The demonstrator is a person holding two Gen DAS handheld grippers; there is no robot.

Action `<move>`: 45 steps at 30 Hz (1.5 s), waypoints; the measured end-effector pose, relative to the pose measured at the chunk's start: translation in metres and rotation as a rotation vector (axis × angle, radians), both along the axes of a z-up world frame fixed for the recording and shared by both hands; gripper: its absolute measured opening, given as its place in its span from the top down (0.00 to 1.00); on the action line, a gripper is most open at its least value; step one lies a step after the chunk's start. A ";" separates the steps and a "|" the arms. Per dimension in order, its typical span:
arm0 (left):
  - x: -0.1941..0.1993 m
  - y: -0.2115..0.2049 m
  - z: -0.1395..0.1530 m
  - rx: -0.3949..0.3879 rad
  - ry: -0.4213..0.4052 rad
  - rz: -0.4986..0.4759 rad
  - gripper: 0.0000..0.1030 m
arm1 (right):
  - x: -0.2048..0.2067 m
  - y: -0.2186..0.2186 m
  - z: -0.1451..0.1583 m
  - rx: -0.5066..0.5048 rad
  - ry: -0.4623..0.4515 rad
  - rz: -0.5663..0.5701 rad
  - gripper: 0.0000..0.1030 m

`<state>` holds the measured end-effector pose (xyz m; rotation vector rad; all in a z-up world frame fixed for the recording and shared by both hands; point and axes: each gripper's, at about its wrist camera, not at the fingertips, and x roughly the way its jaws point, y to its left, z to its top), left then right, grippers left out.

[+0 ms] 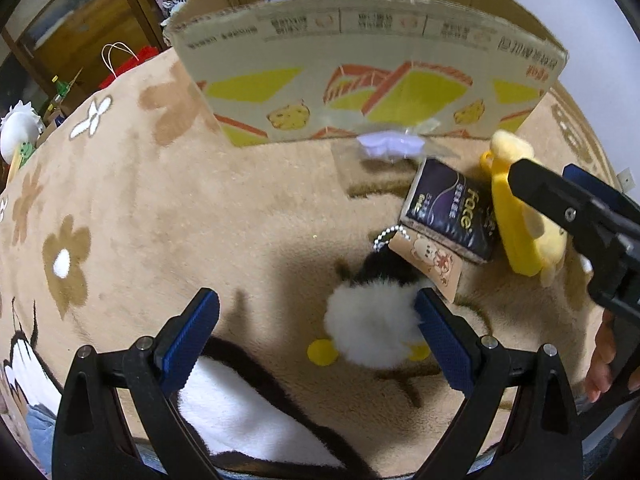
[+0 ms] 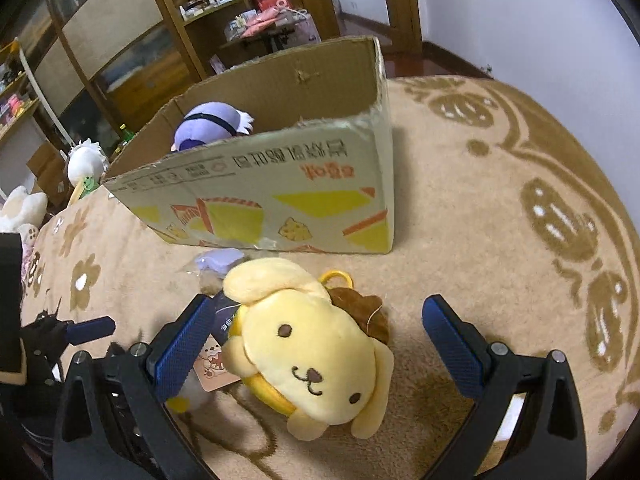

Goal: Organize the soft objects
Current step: 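Move both tools back toward the yellow puppy plush and remaining items, then close the left tool on the white fluffy plush while the right tool grasps the yellow puppy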

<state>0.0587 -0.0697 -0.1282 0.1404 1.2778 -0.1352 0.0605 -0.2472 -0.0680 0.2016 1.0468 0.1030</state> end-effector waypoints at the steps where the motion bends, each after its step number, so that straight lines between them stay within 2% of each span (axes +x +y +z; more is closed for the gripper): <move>1: 0.000 -0.002 -0.002 0.004 0.004 -0.005 0.06 | 0.000 0.000 -0.002 0.007 0.006 -0.001 0.00; 8: -0.001 -0.010 -0.012 0.033 0.036 -0.024 0.07 | 0.002 0.004 -0.010 0.035 0.038 0.014 0.00; 10: -0.001 -0.011 -0.014 0.020 0.054 -0.028 0.15 | 0.003 0.006 -0.011 0.035 0.043 0.023 0.00; 14: -0.002 -0.011 -0.019 0.019 0.073 -0.043 0.19 | 0.004 0.009 -0.014 0.033 0.056 0.031 0.00; 19: -0.004 -0.013 -0.021 -0.015 0.092 -0.046 0.30 | 0.005 0.011 -0.017 0.033 0.067 0.042 0.00; 25: -0.004 -0.009 -0.024 -0.031 0.093 -0.059 0.39 | 0.007 0.016 -0.026 0.025 0.095 0.052 0.01; 34: -0.018 -0.027 -0.022 0.002 0.061 -0.075 0.40 | 0.008 0.019 -0.033 0.015 0.111 0.054 0.03; 42: -0.025 -0.038 -0.020 0.010 0.060 -0.075 0.41 | 0.007 0.022 -0.036 0.006 0.116 0.066 0.12; 44: -0.024 -0.034 -0.020 0.001 0.065 -0.078 0.47 | 0.006 0.021 -0.036 0.007 0.114 0.067 0.12; 45: -0.024 -0.034 -0.019 -0.002 0.066 -0.084 0.56 | 0.006 0.021 -0.036 0.006 0.113 0.068 0.13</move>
